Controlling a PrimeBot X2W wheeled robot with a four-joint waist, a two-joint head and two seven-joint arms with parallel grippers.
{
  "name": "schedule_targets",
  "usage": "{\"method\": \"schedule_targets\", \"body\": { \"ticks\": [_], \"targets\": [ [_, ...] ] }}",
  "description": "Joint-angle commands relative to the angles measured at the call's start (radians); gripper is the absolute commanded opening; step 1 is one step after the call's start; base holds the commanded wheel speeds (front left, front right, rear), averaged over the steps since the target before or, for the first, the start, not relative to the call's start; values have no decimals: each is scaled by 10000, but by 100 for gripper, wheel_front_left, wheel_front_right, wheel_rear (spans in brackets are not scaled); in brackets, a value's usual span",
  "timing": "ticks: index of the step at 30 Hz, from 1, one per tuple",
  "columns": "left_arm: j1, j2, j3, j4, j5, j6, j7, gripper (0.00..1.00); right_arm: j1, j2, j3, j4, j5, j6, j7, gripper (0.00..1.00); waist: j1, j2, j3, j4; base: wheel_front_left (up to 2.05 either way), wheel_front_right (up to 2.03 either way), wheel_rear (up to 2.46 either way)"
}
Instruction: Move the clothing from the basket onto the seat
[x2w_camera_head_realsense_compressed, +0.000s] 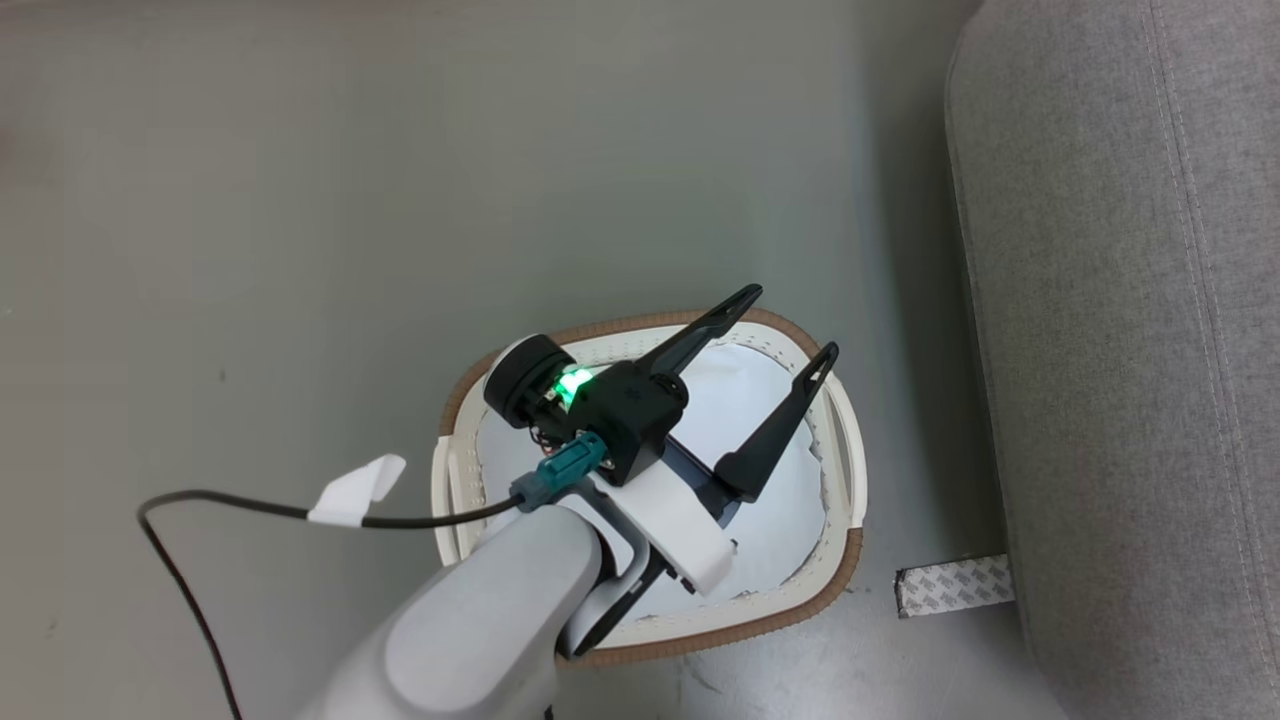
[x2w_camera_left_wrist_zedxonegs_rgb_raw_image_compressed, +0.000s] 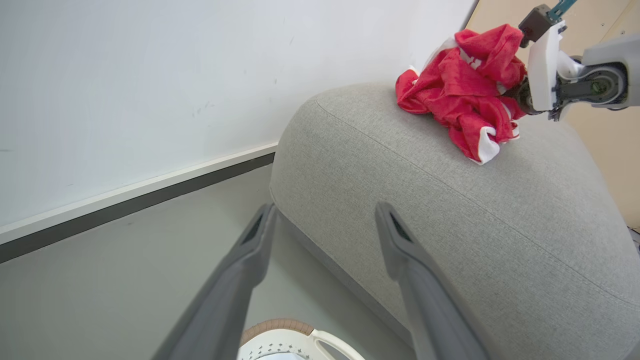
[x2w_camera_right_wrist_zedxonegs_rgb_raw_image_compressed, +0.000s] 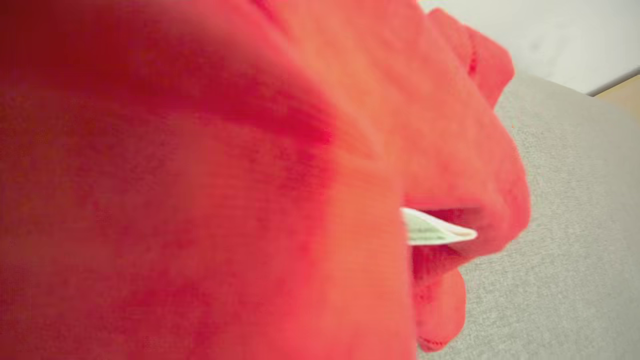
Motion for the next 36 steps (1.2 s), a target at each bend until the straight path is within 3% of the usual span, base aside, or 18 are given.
{"method": "schedule_targets", "body": {
  "ticks": [1,3,4,5,12,22,29,36],
  "targets": [
    [-115,-6,19,54,39,35,-51,100,-156,-69,144,35,249,-22,111,16,-1,0,13,-26,0,0,0],
    [-133,-13,32,102,2,41,-89,100,-196,-60,365,31,328,-22,145,46,-1,0,-33,-64,0,0,0],
    [-131,-14,40,129,-24,38,-112,100,-252,-65,456,12,353,-22,64,96,-1,0,-79,-94,0,0,0],
    [-119,-15,38,157,-51,33,-139,100,-285,-67,565,20,387,-22,35,100,-1,0,-139,-123,0,0,0],
    [155,-14,20,473,-222,-70,-231,100,84,-69,1270,-109,809,-22,-31,100,-1,0,-910,-209,0,0,0],
    [1240,256,394,843,-733,15,-402,100,1061,-494,3285,-1717,1459,-22,451,100,-1,0,-3126,-370,0,0,0],
    [2227,524,887,716,-1108,191,-441,100,1249,-1039,4229,-3109,1666,-22,-185,100,-1,0,-4568,-282,0,0,0],
    [3159,1072,1888,174,-1230,541,-437,100,1425,-1160,4257,-3982,1771,-22,-1223,100,-1,0,-5611,-149,0,0,0]
  ]
}}
